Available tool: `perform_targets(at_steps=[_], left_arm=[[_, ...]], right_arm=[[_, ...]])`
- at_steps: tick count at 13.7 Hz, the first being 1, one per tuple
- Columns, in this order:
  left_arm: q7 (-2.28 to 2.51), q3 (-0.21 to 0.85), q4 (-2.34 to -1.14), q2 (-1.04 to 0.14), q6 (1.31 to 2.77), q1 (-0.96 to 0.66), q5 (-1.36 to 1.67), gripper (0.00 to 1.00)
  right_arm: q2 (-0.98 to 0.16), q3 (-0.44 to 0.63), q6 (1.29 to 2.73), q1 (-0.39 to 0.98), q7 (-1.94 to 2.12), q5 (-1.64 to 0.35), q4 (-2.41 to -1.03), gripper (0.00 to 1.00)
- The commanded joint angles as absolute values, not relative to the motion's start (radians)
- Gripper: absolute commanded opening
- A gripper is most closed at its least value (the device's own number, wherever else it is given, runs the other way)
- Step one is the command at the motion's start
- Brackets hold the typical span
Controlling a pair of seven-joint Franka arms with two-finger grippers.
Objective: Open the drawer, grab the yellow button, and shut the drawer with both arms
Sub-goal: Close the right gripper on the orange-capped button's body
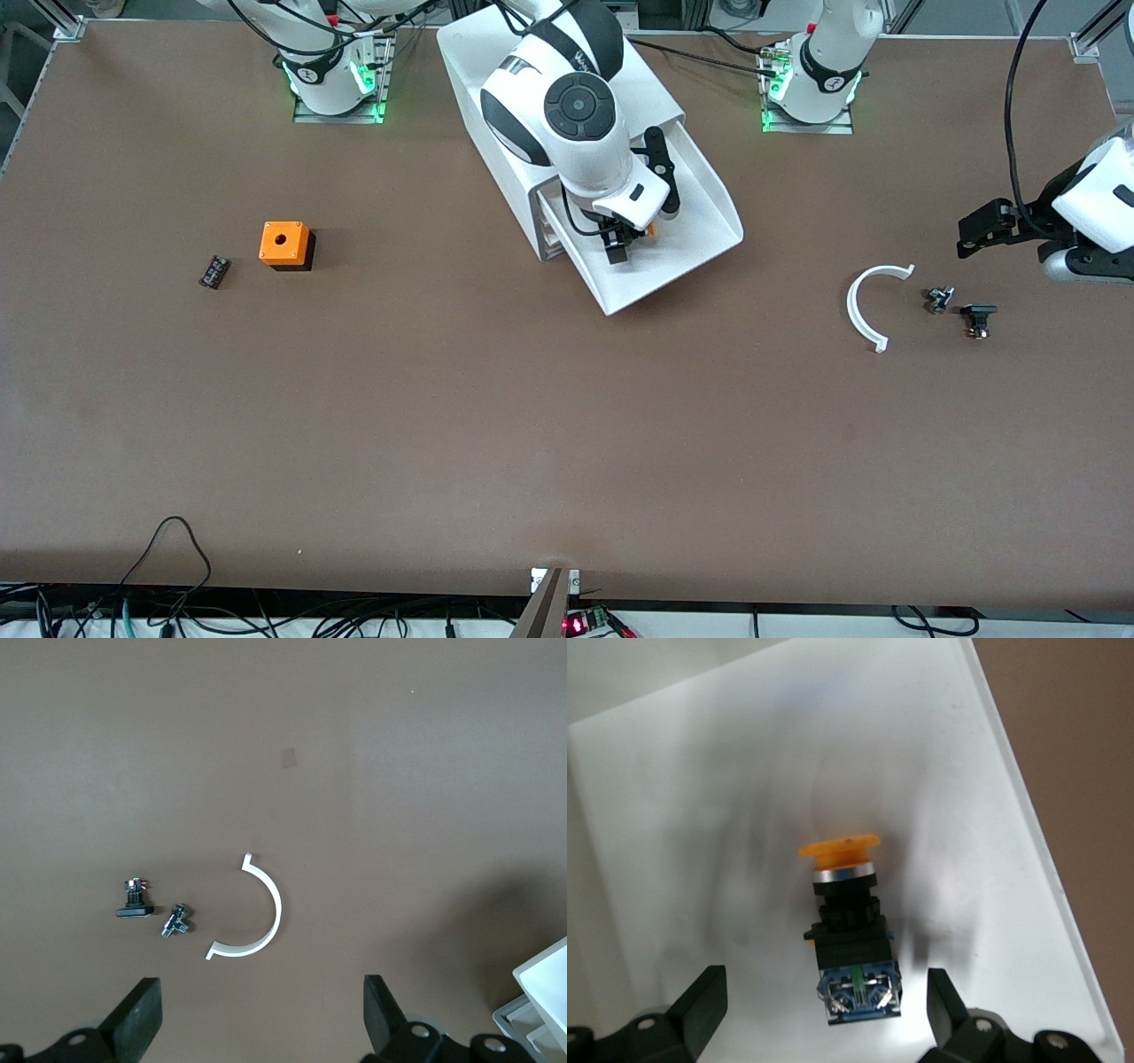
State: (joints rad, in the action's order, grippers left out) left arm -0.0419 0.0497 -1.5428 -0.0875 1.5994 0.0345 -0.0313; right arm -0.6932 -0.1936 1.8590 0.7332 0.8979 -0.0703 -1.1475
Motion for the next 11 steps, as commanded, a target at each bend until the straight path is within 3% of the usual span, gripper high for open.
perform_targets(at_steps=[1,6,11], left_arm=[[-0.028,0.048,-1.532,-0.084,1.583,0.026,-0.057,1.00],[-0.029,0.048,-1.532,-0.086,1.583,0.026,-0.057,1.00],[-0.037,0.048,-1.532,-0.086,1.583,0.026,-0.057,1.00]], right_arm=[[-0.721,-0.192,1.841,0.744,0.908,-0.049,-1.104,0.98],[-0.729,-0.192,1.836,0.753,0.900,-0.031,-1.106,0.90],[-0.739,-0.192,1.845,0.762,0.900,-0.025,-1.106,0.64]])
